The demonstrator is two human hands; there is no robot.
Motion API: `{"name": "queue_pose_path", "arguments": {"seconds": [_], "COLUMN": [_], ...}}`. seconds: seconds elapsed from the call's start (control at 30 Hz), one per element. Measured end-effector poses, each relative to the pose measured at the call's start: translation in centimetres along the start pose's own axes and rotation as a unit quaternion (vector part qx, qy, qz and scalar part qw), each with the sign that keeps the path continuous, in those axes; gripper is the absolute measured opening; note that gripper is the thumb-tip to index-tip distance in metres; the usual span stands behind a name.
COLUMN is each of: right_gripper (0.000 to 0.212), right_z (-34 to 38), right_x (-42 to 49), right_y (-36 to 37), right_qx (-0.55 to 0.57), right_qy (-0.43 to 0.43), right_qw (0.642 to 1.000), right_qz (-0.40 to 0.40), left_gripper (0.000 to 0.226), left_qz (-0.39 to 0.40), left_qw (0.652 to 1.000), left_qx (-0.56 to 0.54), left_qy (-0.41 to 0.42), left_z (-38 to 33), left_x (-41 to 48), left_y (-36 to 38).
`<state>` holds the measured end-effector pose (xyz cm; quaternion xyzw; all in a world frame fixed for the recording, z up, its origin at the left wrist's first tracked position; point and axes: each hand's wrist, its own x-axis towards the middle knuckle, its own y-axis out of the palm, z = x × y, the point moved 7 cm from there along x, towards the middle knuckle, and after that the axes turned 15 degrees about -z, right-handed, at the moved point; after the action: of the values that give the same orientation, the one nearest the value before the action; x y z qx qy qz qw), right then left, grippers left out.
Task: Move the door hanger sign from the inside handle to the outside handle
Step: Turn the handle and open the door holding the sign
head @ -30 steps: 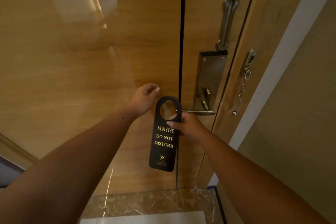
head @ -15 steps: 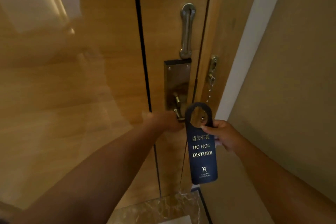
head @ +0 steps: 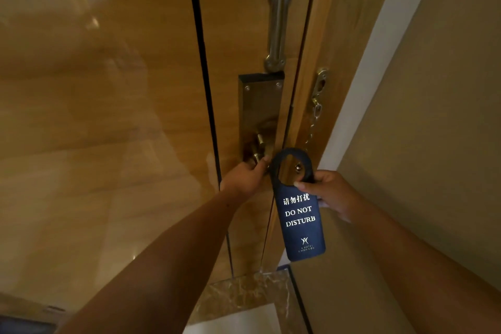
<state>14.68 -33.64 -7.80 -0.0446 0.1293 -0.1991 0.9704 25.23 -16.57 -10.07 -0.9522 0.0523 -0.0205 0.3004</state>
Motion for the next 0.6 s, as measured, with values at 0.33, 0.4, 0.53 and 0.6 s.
{"name": "queue_pose_path", "arguments": {"seconds": [0.33,0.4,0.53,0.6], "right_gripper": [0.010,0.011,0.011,0.012], "right_z": [-0.5,-0.2,0.3,0.5], "right_x": [0.8,0.6,-0.5,-1.1], "right_y": [1.5,1.3,0.9,0.7], "right_qx": [-0.007,-0.018,-0.051,-0.061], "right_qy": [-0.010,-0.025,-0.063,-0.086], "right_qw": [1.000,1.000,0.996,0.993], "right_qz": [0.005,-0.004,-0.028,-0.051], "left_gripper": [0.070,0.074,0.073,0.063], "left_qz": [0.004,0.001,0.007,0.017], "left_qw": [0.985,0.985,0.990,0.995], "left_qx": [-0.131,-0.132,-0.108,-0.078], "left_qy": [-0.108,-0.111,-0.086,-0.054], "left_z": [1.6,1.6,1.1,0.7], "left_x": [-0.1,-0.3,-0.8,-0.8], "left_y": [1.5,1.5,1.1,0.9]}}
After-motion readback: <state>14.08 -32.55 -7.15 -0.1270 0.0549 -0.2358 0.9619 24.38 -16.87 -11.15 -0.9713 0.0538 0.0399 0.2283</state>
